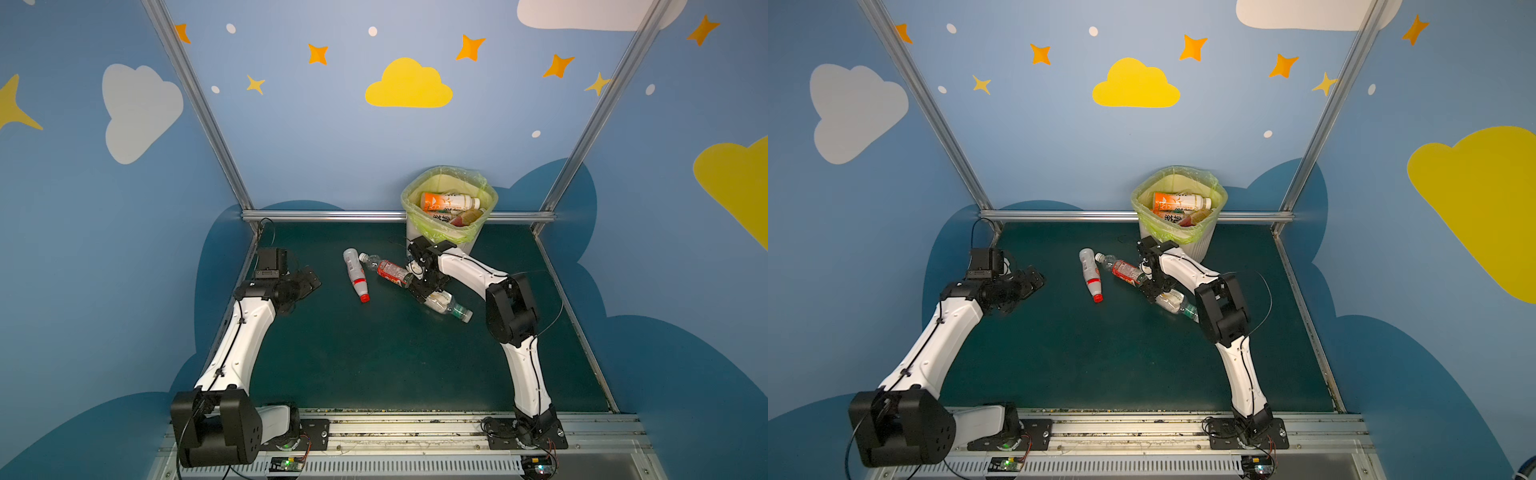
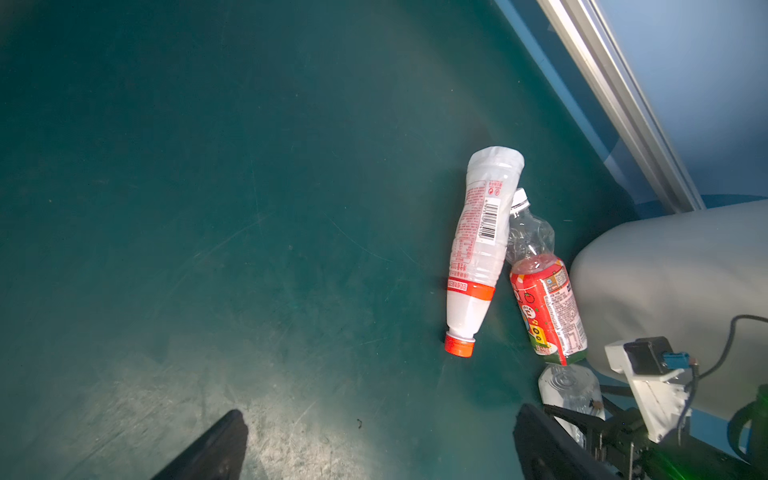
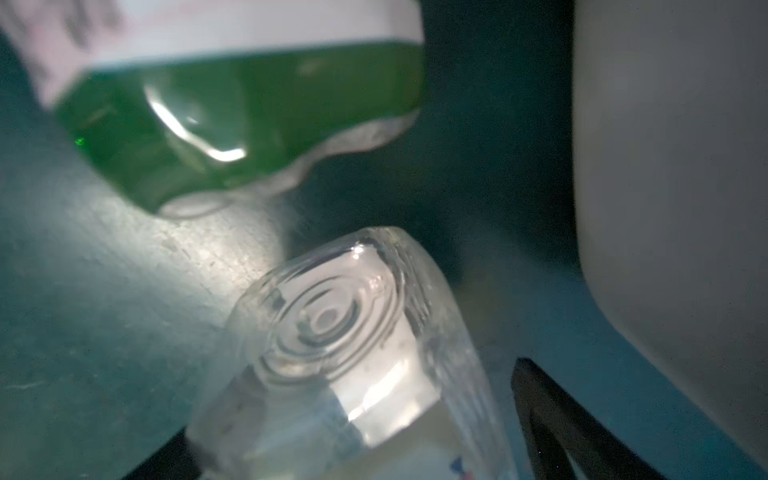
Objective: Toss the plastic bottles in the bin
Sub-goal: 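Lower the right gripper onto the clear green-cap crane-label bottle and grasp it, then lift the clear bottle over the bin and open the right gripper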
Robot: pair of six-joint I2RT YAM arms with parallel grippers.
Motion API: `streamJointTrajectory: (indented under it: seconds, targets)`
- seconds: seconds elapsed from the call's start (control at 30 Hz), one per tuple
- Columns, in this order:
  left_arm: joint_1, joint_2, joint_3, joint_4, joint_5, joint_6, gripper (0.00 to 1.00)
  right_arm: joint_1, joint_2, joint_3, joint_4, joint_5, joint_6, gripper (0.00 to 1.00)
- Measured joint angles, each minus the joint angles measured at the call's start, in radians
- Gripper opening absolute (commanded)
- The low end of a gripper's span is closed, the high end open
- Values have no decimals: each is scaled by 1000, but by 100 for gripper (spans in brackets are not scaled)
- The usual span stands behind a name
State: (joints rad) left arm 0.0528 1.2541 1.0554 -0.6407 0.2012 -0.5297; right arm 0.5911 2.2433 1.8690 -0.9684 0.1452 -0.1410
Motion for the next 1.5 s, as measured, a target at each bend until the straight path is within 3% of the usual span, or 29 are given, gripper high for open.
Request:
streamJointTrajectory:
  seconds: [0.27, 0.5, 0.77, 0.9, 1.03, 1.13, 1.3, 1.43, 1.5]
  targets:
    - [0, -36, -40, -3, -1, -18, 100, 9, -18, -15, -1, -23, 3, 60]
    - [1, -57, -53, -6, -4, -30, 100, 42, -161, -29, -15, -60, 24, 59]
    - [1, -58, -53, 3, -2, -35, 100, 60, -448, 42, -6, -111, 79, 60]
    - [1, -55, -53, 18, 15, -36, 100, 60, -656, 17, 168, -137, 97, 60]
    - [1, -27, -40, 31, 36, -40, 100, 60, -942, -201, 581, -148, 99, 59]
    - [1, -2, -24, 40, 50, -46, 100, 60, -1054, -305, 867, -135, 72, 58]
    - [2, 31, 7, 53, 61, -50, 100, 10, -928, -158, 1093, -124, 3, 64]
    - [2, 53, 49, 53, 67, -48, 100, -101, -627, 194, 1001, -134, 5, 89]
    - [2, 66, 69, 53, 70, -45, 100, -151, -451, 390, 892, -134, 12, 92]
